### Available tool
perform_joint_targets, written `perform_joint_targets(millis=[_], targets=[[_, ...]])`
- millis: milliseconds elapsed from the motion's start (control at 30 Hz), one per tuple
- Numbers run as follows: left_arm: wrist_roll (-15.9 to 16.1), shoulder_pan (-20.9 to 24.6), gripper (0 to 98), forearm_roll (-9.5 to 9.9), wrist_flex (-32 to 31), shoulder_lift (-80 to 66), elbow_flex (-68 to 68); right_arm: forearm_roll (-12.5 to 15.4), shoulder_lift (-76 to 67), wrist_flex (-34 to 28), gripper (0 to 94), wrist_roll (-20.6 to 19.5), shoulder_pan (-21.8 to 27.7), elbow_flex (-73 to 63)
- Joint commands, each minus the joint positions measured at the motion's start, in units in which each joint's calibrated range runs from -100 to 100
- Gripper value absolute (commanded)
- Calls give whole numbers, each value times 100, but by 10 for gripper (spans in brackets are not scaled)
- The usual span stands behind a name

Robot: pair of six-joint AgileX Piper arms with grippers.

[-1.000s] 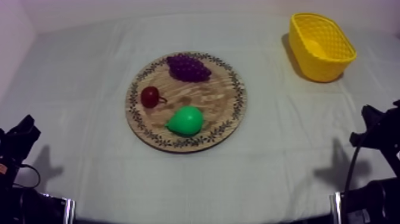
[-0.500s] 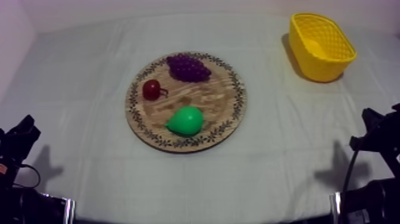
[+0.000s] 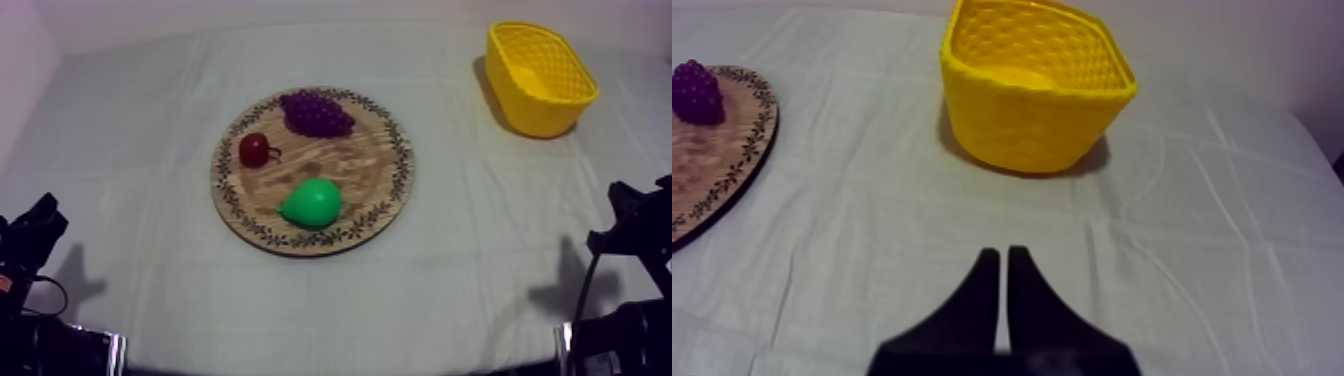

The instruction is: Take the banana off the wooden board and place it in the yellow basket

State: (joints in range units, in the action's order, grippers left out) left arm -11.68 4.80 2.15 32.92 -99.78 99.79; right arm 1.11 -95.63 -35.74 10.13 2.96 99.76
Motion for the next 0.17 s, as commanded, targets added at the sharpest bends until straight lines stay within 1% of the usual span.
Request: perform_joint_targets(millis=[0,133], targets=[[-2,1,1,3,-2,-5,-1,-1,-4,2,7,0,2,2],[-2,1,1,3,-2,-5,-1,-1,-4,2,7,0,2,2]])
